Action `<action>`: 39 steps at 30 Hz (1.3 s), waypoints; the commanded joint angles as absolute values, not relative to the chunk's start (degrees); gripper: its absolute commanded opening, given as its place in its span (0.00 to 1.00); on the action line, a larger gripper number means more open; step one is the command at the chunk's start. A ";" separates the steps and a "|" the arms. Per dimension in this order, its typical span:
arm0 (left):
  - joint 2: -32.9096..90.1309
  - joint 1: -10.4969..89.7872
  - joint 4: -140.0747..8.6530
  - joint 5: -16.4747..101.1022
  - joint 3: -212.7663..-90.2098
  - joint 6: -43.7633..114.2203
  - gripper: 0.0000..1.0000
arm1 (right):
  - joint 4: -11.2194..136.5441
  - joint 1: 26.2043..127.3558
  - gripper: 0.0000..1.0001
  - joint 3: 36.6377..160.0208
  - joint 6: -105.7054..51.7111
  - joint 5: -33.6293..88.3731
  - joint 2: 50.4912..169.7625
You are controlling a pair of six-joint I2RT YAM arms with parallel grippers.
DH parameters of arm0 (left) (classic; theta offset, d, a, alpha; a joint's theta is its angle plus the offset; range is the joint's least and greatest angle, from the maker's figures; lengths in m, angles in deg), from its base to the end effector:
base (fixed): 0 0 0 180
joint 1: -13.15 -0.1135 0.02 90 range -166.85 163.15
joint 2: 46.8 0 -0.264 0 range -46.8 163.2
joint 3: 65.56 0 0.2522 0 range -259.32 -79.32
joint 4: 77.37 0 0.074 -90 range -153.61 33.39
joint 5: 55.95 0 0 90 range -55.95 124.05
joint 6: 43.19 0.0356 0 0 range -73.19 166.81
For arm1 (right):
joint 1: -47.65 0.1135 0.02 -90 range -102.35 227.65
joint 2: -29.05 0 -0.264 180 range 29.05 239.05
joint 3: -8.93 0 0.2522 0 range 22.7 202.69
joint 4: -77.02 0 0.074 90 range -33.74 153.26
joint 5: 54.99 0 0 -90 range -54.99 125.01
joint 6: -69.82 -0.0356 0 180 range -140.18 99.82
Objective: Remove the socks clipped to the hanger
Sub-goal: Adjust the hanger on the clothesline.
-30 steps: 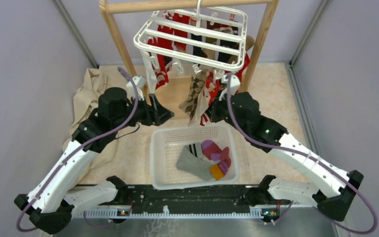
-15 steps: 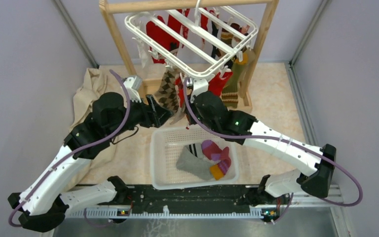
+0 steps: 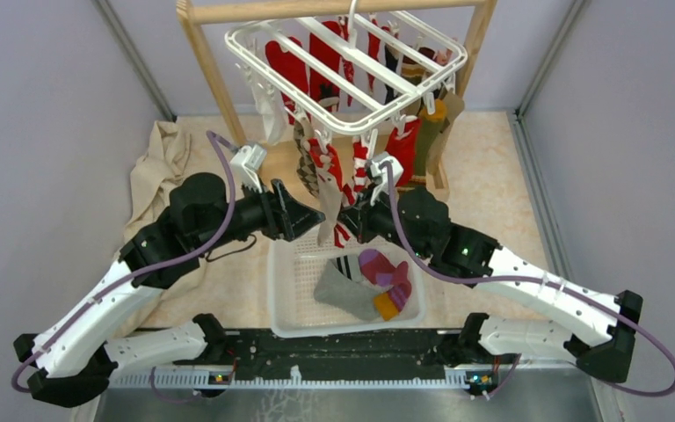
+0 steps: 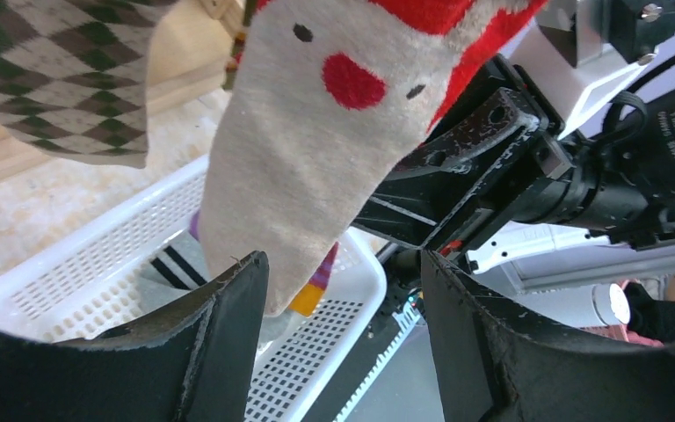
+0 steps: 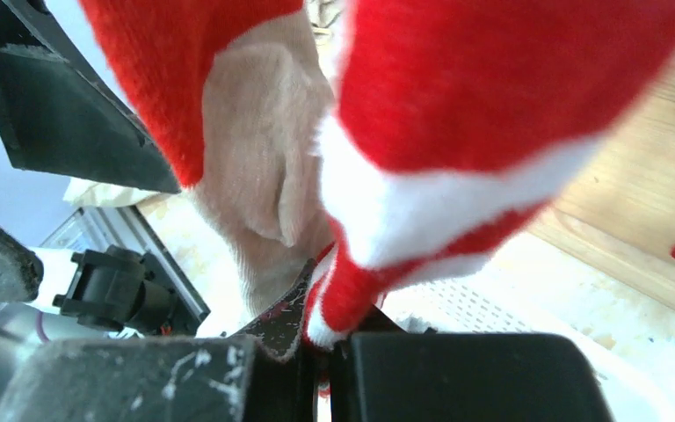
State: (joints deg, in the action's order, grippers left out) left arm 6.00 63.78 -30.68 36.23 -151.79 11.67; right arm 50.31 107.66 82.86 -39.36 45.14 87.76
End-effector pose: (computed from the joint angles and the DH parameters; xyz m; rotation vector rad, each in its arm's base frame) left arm 0.1116 -0.1381 0.4376 0.2908 1.9212 -1.0739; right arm 0.1219 0.1988 0.3836 -0.5175 1.7728 0.8335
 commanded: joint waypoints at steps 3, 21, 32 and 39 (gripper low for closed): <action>7.55 70.09 -35.68 34.73 -150.99 9.63 0.70 | 59.16 108.03 0.00 78.22 -41.93 43.56 83.24; 13.55 85.04 -40.43 22.60 -150.29 8.49 0.71 | 52.17 99.73 0.00 81.47 -45.68 41.81 80.75; 19.85 87.85 -39.19 12.89 -151.45 11.03 0.71 | 48.41 99.69 0.00 84.56 -45.20 40.17 79.55; 21.88 87.85 -37.93 8.04 -151.53 12.82 0.71 | 46.60 99.69 0.00 85.50 -44.97 38.12 79.76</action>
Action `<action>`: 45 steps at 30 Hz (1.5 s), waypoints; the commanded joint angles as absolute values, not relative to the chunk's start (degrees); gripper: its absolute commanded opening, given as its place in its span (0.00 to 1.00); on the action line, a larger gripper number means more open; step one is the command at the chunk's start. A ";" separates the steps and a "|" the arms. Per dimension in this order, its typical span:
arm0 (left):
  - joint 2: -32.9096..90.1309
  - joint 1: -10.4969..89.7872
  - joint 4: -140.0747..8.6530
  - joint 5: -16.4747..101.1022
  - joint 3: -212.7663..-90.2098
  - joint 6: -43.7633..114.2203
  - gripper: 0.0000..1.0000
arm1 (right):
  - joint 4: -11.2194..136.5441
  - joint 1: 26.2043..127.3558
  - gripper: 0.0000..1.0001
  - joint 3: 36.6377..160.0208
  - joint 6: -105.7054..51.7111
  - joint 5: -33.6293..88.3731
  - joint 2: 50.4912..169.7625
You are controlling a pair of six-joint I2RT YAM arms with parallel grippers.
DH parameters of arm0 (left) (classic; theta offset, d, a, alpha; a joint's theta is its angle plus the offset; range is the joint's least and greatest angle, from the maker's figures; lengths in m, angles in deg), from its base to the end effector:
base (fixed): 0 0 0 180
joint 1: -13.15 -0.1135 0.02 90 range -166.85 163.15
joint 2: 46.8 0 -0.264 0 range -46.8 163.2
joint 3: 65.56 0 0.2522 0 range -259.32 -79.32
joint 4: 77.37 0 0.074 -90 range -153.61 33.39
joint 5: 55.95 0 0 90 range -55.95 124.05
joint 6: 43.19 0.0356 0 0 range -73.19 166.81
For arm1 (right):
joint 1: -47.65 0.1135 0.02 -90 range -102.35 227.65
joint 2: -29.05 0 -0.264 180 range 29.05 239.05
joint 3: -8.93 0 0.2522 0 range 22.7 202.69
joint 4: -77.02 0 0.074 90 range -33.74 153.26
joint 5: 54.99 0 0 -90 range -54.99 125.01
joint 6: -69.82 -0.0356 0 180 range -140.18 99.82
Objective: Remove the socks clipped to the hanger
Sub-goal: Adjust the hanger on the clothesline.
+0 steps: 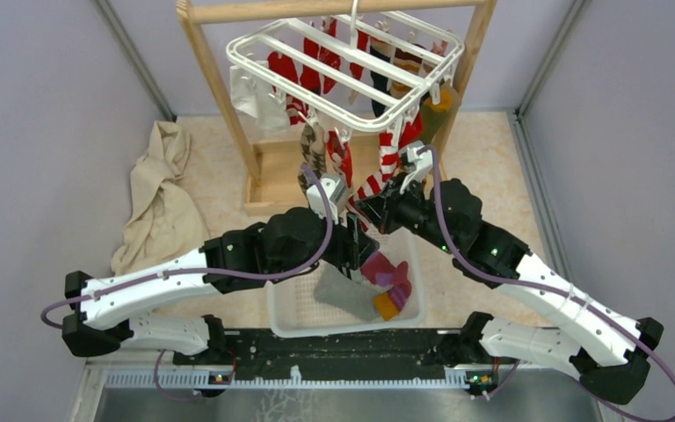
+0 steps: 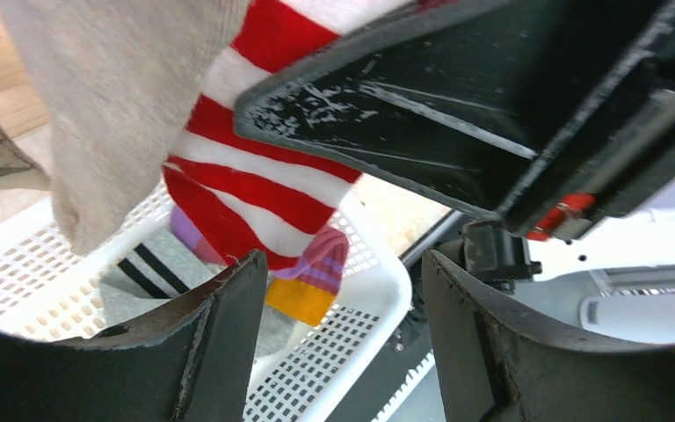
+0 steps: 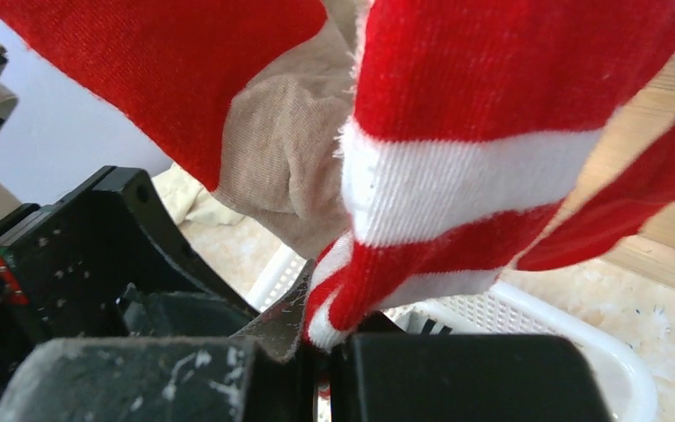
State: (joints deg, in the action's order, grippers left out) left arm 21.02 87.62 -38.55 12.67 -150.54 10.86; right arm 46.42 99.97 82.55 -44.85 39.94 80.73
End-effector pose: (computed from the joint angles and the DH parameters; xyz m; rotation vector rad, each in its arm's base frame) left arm 0.0824 -0.2479 0.3928 0.4216 1.9908 -0.9079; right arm 0.1237 0.1552 0.3984 -0.3673 1.7727 0.9066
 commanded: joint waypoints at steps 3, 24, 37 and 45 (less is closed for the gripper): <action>22.26 87.85 -39.04 6.56 -151.41 14.41 0.71 | 46.62 99.69 0.00 85.48 -45.10 37.38 79.76; 23.38 84.99 -50.70 2.15 -147.63 22.84 0.76 | 47.05 99.71 0.00 85.25 -46.26 31.18 80.62; 22.26 83.72 -55.37 5.39 -145.59 25.45 0.15 | 46.89 99.73 0.00 85.13 -46.63 30.03 81.26; 21.55 83.55 -55.61 4.88 -144.18 24.86 0.01 | 42.67 99.71 0.17 85.58 -46.00 33.29 81.35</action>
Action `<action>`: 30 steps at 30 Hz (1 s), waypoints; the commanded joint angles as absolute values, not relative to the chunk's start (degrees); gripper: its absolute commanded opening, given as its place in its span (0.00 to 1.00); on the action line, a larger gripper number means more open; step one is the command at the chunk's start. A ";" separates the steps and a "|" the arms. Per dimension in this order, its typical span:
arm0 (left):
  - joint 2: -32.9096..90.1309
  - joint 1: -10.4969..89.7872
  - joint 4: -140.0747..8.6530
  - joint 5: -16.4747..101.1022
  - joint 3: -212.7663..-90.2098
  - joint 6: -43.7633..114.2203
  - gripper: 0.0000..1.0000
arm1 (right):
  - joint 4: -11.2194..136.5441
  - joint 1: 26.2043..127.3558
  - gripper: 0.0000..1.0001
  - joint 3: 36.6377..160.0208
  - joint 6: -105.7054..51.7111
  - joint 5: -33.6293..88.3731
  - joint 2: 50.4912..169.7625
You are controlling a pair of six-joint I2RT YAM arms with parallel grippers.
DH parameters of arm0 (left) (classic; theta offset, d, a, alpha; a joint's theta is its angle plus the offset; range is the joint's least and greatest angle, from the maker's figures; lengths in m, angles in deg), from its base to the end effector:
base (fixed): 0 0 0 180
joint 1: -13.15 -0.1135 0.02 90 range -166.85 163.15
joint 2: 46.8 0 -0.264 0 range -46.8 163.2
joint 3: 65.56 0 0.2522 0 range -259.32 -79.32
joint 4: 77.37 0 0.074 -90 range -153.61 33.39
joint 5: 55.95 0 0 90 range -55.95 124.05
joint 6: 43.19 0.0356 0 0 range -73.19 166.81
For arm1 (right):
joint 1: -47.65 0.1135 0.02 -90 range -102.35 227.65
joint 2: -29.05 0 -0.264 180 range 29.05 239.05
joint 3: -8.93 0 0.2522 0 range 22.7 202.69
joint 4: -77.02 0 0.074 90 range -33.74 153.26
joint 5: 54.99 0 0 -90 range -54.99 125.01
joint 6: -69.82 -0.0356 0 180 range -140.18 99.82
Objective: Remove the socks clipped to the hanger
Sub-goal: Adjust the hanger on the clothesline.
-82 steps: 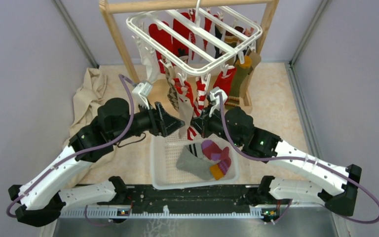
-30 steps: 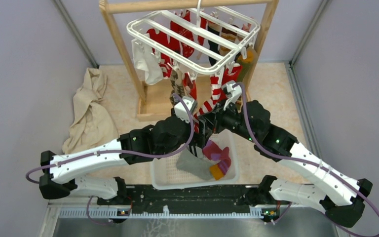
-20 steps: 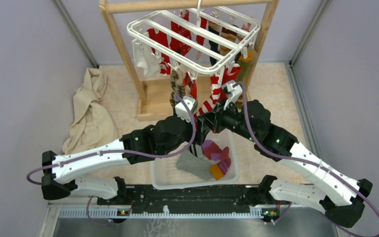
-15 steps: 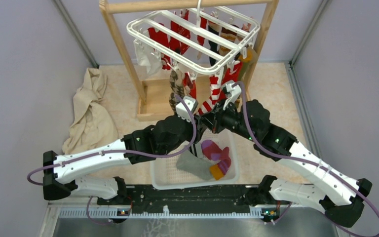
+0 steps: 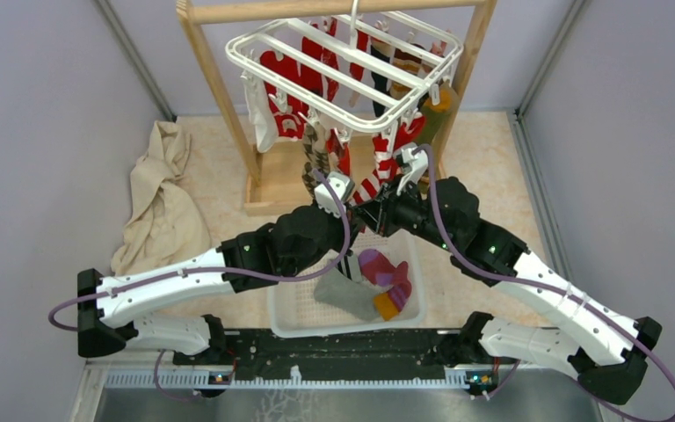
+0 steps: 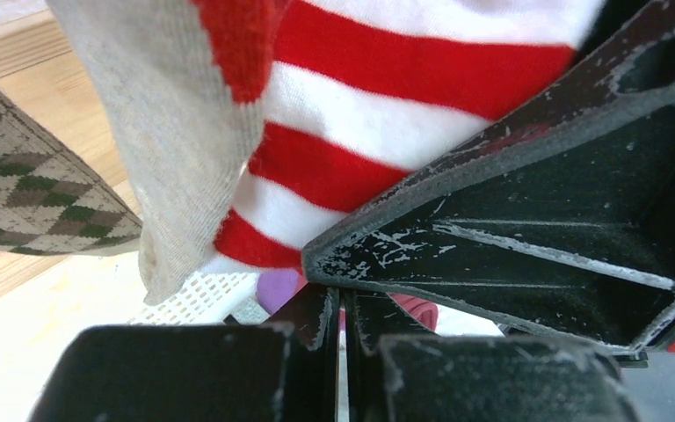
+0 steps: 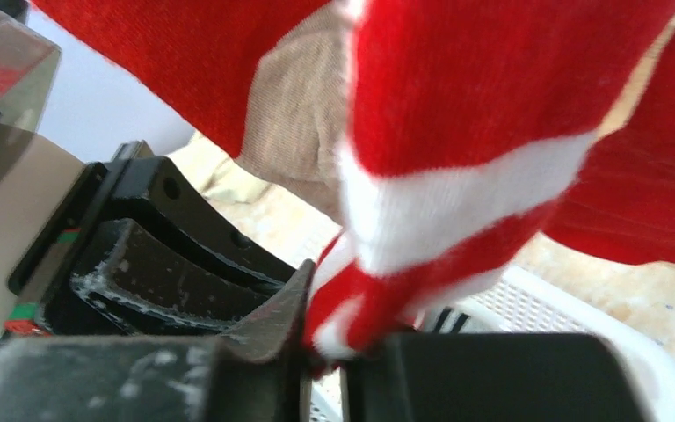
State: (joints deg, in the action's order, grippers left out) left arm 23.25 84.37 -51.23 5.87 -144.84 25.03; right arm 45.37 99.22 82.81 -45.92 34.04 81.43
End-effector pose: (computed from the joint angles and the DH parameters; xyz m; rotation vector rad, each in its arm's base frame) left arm 0.1060 -0.2594 0.3715 0.4617 1.8271 -0.6760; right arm 0.1247 0.1581 0.3957 -0.4279 1.8070 0.9829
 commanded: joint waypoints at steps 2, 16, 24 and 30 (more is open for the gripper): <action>21.31 83.55 -55.65 4.80 -143.94 24.71 0.01 | 41.51 99.70 0.43 85.39 -45.88 34.40 80.81; 22.58 82.84 -55.83 5.03 -144.58 25.00 0.02 | 32.91 99.68 0.64 90.06 -43.00 48.76 75.88; 26.62 82.65 -55.63 3.68 -147.09 26.00 0.01 | 33.16 99.69 0.59 97.54 -39.80 52.06 78.00; 29.29 82.67 -55.98 2.26 -148.95 27.00 0.01 | 31.68 99.76 0.56 104.35 -37.94 59.02 82.66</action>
